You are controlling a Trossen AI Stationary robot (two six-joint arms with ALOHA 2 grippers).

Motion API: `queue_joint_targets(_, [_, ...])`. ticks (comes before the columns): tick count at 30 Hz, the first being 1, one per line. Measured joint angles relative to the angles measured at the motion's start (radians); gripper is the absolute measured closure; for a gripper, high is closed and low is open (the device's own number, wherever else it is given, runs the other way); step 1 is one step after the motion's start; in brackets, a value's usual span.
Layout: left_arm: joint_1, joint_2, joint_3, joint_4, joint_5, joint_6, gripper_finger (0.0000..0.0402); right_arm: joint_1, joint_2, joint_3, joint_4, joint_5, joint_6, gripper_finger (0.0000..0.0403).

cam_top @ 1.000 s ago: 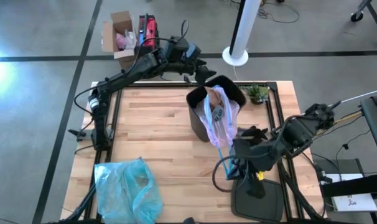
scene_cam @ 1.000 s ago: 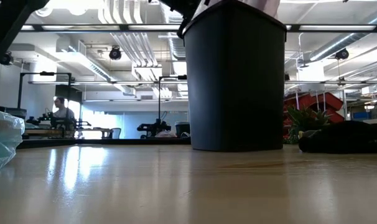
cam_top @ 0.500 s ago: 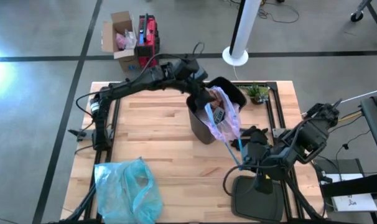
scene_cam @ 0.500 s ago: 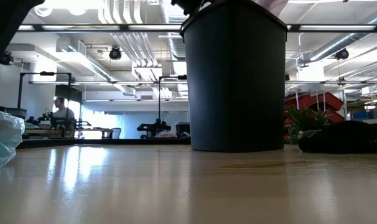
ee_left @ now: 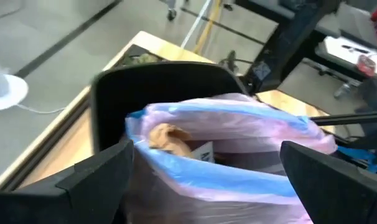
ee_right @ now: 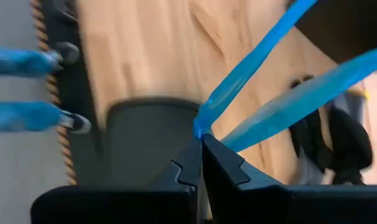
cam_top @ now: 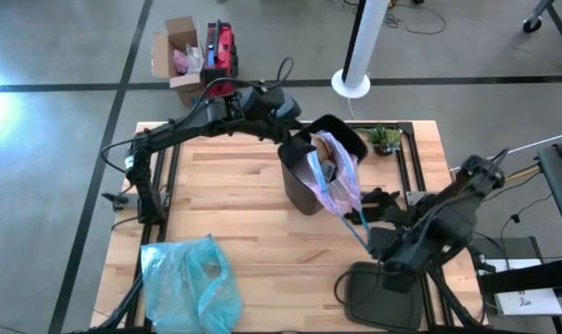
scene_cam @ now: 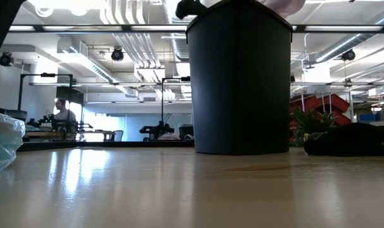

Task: Place trash/remove bag and relplace
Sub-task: Remove the trash bag from the trash bin

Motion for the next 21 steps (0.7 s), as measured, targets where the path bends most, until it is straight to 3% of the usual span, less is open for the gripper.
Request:
queue_joint_targets(13, [-0.005,0.014,-0.004,-0.057,-0.103,-0.008,0.0012,0.005,0.000,-0.428,0.152,-0.080,0.034,0.0403])
queue_joint_targets(21, [-0.024,0.014,-0.055,-0.063,-0.113,-0.029,0.0012,0.005,-0.001,-0.552,0.156,-0.024,-0.028,0.0403])
